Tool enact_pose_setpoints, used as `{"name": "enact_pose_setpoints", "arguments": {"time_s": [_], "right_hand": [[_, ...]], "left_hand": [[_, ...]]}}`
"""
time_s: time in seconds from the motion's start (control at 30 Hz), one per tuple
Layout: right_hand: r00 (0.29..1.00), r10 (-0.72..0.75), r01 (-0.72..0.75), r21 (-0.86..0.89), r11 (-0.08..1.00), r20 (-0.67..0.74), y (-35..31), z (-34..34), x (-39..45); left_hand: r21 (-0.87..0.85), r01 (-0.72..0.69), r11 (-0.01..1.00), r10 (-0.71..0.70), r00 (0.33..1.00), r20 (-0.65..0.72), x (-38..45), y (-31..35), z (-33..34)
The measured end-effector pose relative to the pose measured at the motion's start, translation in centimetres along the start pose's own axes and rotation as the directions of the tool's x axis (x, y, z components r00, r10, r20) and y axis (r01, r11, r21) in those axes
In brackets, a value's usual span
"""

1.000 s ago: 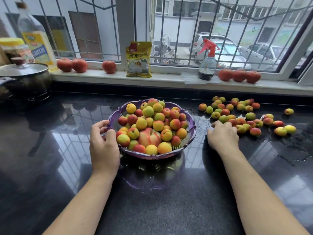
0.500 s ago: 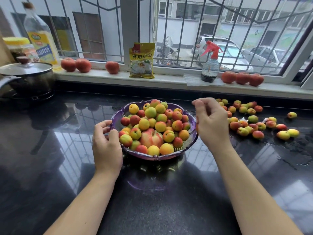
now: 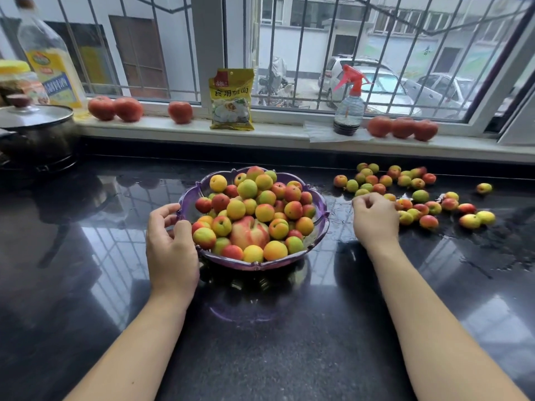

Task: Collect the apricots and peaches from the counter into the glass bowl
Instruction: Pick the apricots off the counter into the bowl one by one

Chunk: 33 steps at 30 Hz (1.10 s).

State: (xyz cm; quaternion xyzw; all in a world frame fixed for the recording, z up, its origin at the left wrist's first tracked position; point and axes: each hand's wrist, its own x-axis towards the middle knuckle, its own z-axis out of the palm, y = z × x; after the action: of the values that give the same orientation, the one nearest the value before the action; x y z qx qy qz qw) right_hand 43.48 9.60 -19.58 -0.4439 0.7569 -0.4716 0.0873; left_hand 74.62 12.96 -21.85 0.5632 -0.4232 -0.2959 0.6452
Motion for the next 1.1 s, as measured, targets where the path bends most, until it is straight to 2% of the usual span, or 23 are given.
{"name": "enact_pose_setpoints", "arguments": {"time_s": [0.1, 0.17, 0.33, 0.5, 0.63, 0.7, 0.8, 0.87, 0.9, 0.97, 1.03, 1.07, 1.1], "right_hand": [[0.995, 0.094, -0.087, -0.133, 0.987, 0.041, 1.4, 0.5, 0.4], [0.997, 0.080, -0.078, -0.131, 0.988, 0.013, 1.3, 0.5, 0.6], [0.997, 0.062, -0.074, -0.266, 0.961, -0.055, 1.2, -0.1, 0.8], [0.990, 0.138, -0.114, -0.379, 0.918, 0.037, 1.2, -0.2, 1.9], [0.994, 0.027, -0.067, -0.382, 0.922, -0.110, 1.2, -0.4, 1.5], [0.993, 0.043, -0.088, -0.461, 0.883, -0.106, 1.5, -0.6, 1.5], [0.990, 0.135, -0.127, -0.578, 0.806, -0.030, 1.8, -0.6, 1.7], [0.997, 0.082, -0.069, -0.534, 0.843, 0.001, 1.3, -0.9, 1.7], [1.000, 0.010, 0.004, -0.460, 0.888, 0.028, 0.8, -1.2, 1.5], [0.980, -0.176, 0.190, -0.176, 0.966, 0.097, -1.1, -1.9, 0.4], [0.908, -0.354, 0.327, 0.149, 0.933, 0.226, -4.0, -2.6, -2.1], [0.847, -0.433, 0.383, 0.210, 0.900, 0.309, -5.2, -2.6, -3.3], [0.787, -0.490, 0.450, 0.195, 0.872, 0.376, -5.7, -2.4, -4.1]], "left_hand": [[0.019, -0.002, 1.000, 0.002, 1.000, -0.001, 0.1, -0.2, -0.1], [0.032, -0.006, 0.999, 0.006, 1.000, 0.006, 0.2, -0.3, -0.1], [0.049, 0.001, 0.999, -0.002, 1.000, 0.028, 0.0, -0.2, -0.2], [0.036, 0.013, 0.999, -0.014, 1.000, 0.027, 0.0, -0.1, -0.2], [0.032, 0.019, 0.999, -0.020, 1.000, 0.023, 0.0, -0.1, -0.2], [0.028, 0.025, 0.999, -0.025, 0.999, 0.021, 0.0, -0.1, -0.2], [0.026, 0.027, 0.999, -0.028, 0.999, 0.020, -0.1, 0.1, -0.2], [0.031, 0.029, 0.999, -0.030, 0.999, 0.020, -0.1, 0.2, -0.2], [0.032, 0.032, 0.999, -0.033, 0.999, 0.019, -0.1, 0.2, -0.2], [0.030, 0.034, 0.999, -0.035, 0.999, 0.019, -0.1, 0.2, -0.2], [0.028, 0.027, 0.999, -0.027, 0.999, 0.017, -0.2, 0.3, -0.2], [0.028, 0.021, 0.999, -0.022, 1.000, 0.017, -0.3, 0.3, -0.1], [0.030, 0.017, 0.999, -0.018, 1.000, 0.017, -0.3, 0.3, -0.1]]}}
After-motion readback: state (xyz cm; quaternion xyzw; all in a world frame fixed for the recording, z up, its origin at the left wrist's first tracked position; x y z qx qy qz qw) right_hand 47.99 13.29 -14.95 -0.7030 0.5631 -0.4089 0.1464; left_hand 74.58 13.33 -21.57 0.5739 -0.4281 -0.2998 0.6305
